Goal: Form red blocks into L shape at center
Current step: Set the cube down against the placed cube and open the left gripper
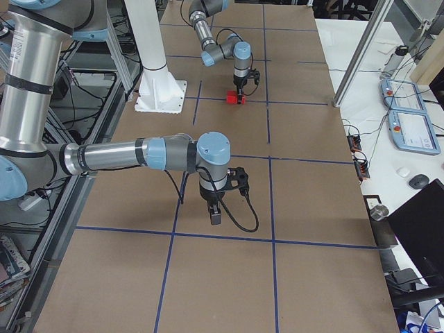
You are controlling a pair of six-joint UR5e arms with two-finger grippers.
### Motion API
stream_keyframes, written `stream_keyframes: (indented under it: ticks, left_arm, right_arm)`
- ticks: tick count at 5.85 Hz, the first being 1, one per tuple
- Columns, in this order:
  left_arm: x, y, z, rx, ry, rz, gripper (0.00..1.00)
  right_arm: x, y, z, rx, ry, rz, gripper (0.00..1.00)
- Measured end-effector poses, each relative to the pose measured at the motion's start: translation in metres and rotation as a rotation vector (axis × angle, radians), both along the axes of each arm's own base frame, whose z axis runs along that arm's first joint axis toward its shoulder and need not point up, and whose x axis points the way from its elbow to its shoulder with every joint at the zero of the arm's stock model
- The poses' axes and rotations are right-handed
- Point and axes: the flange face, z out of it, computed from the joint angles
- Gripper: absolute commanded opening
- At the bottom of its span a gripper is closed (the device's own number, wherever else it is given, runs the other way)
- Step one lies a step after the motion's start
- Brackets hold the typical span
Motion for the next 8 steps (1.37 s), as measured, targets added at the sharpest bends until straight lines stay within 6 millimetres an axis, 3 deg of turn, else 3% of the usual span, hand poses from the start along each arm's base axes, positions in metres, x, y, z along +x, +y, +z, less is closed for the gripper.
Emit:
stream_keyframes:
  ticks: [4, 6, 7, 8]
  left_arm:
    - [-0.0001, 0.0002, -0.0012, 0.002, 0.003, 0.000, 0.66]
    - [-0.0002, 0.0000, -0.0005, 0.003, 0.000, 0.000, 0.67]
    - [-0.0006, -0.0004, -0.0007, 0.003, 0.000, -0.001, 0.92]
    - [-0.0019, -0.0016, -0.0004, 0.007, -0.001, -0.004, 1.00]
  right_arm:
    - [0.0000, -0.0006, -0.0005, 0.001, 0.000, 0.000, 1.00]
    - [0.0000, -0.0007, -0.0005, 0.001, 0.000, 0.001, 1.00]
    - [0.0000, -0.0007, -0.0002, 0.000, 0.000, 0.001, 1.00]
    - [0.0000, -0.0009, -0.0002, 0.000, 0.000, 0.001, 1.00]
